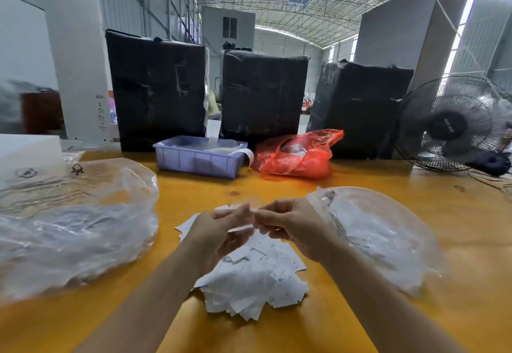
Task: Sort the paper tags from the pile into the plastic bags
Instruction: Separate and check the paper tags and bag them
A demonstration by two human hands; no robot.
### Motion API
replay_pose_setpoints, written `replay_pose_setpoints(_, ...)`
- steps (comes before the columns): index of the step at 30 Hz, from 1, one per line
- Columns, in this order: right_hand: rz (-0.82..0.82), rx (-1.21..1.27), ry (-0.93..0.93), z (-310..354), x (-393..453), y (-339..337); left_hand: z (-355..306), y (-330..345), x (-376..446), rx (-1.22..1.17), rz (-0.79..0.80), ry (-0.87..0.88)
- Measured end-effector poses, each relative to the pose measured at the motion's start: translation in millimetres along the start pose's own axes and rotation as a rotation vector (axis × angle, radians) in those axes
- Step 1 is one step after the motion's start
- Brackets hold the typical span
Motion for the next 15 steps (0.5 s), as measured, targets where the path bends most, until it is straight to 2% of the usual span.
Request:
replay_pose_setpoints(3, -0.095, -0.075, 0.006, -10, 6, -5, 1, -33, 8, -0.068, -0.232, 0.068)
replay_pose_setpoints(7, -0.235, -0.504, -0.128, -17, 9, -5, 2, -70, 11, -0.083, -0.440, 0.153)
replay_pose_setpoints(10, -0.172, -0.697, -0.216, -22, 8, 22, 1, -83, 11, -0.064, -0.523, 0.215)
replay_pose_setpoints(13, 0.026, -0.962, -0.342, -26, 10, 55, 0, -86, 12, -0.072, -0.534, 0.244)
replay_pose_setpoints(15, 0.085, -1.078, -0.371, -27, 8, 62, 0, -87, 12, -0.075, -0.539, 0.258)
Point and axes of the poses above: each hand's wrist, its own x-axis towards the middle knuckle, its own y-axis out of the palm, z = x × y, the point moved 9 cm from there along x, towards the middle knuckle, and after that the axes turned 1 degree about -x, right-handed, at the moved point
